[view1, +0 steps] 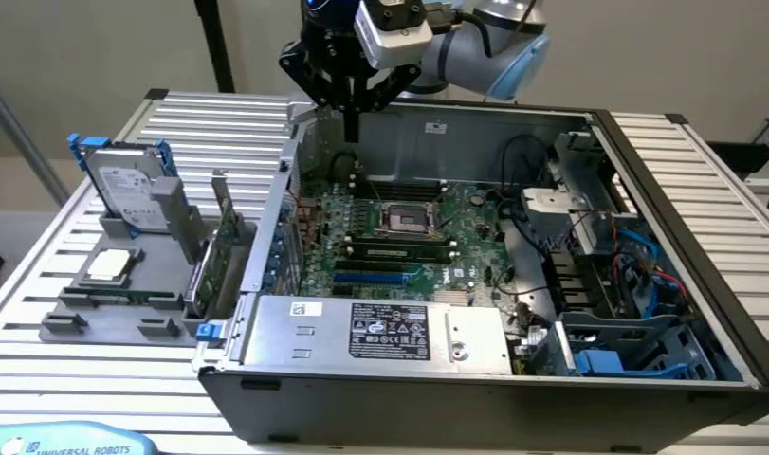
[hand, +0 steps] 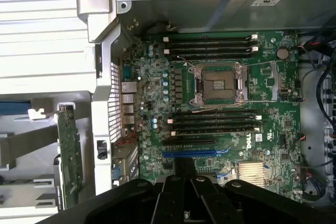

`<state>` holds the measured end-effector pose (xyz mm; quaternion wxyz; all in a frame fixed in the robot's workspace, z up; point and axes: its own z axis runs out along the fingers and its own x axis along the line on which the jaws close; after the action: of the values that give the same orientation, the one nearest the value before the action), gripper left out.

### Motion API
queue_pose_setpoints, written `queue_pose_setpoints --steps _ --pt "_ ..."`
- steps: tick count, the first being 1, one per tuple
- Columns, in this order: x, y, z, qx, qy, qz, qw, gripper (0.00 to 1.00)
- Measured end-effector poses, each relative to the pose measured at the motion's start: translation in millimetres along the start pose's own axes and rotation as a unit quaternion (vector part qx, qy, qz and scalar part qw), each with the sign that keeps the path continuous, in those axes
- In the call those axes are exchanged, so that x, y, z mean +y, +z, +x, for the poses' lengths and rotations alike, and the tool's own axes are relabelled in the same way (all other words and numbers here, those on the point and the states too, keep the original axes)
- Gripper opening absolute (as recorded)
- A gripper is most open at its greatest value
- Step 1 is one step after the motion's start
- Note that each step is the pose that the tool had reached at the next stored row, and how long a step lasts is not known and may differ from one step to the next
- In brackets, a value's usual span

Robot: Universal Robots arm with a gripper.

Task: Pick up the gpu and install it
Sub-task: 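Reach for the gpu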

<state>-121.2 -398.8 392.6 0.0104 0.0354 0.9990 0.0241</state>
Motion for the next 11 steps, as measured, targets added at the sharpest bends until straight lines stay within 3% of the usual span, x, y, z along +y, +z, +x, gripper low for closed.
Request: queue_pose_setpoints --steps 3,11 --pt "-0.6 -0.3 4.4 0.0000 0.000 0.0001 1.0000 0.11" --pt "-9.1 -1.3 39.8 -0.0027 0.000 -0.0002 1.0000 0.11"
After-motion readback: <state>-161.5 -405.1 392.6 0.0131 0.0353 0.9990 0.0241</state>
